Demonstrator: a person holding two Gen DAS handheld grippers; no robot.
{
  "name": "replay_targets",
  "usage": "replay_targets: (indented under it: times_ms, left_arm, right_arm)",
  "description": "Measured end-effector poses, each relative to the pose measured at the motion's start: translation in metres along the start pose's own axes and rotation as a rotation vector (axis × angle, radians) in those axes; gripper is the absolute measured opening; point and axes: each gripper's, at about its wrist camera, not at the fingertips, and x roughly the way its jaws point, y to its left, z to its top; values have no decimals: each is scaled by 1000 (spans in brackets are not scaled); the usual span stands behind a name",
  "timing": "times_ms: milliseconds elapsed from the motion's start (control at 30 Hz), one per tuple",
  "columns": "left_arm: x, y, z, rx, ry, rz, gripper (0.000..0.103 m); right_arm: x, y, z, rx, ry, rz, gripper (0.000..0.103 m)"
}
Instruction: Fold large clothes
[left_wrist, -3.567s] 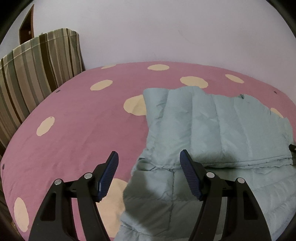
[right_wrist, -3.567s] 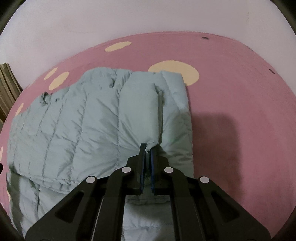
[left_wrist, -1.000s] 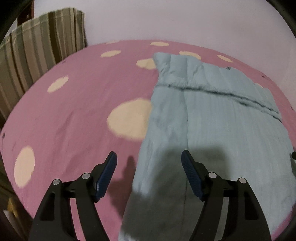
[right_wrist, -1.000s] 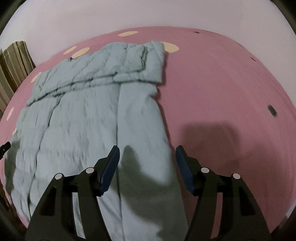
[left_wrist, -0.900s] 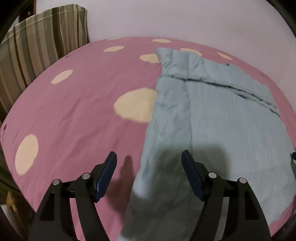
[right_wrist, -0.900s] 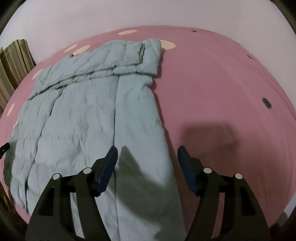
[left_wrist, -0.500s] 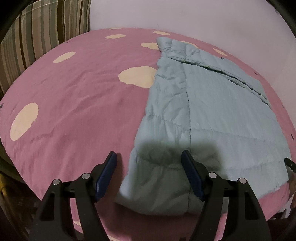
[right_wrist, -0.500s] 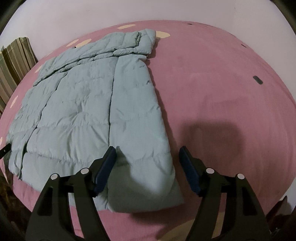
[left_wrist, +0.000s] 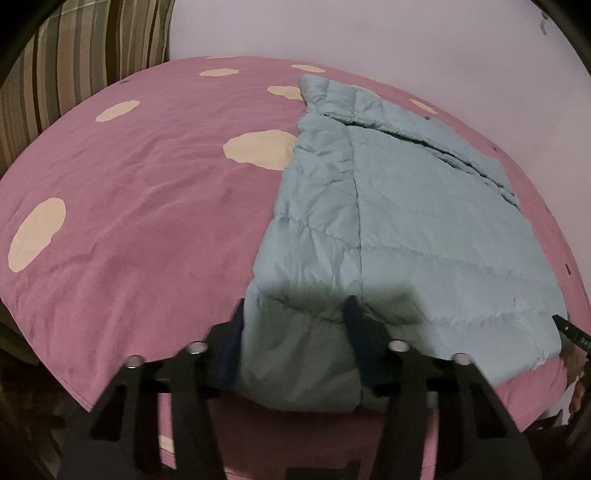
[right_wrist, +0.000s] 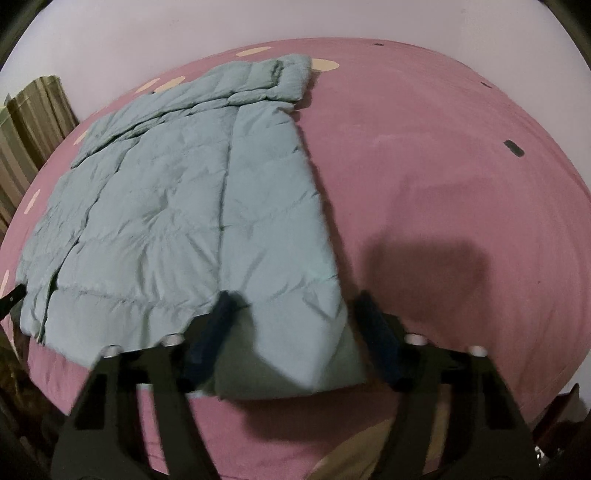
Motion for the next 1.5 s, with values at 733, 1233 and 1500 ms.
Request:
replay_targets:
  times_ms: [733,1233,1500]
  left_arm:
    - [-59,-27,64,27,-207,-62,4]
    - [81,-35,166,7,-77,45,4]
    - [122,-34,164,24,-10,56,4]
  right_arm:
    - [-55,5,44,33,-154,183,5]
    - [72,10,167,127,-33,176,5]
    - [110,12,169,120,26,162,6]
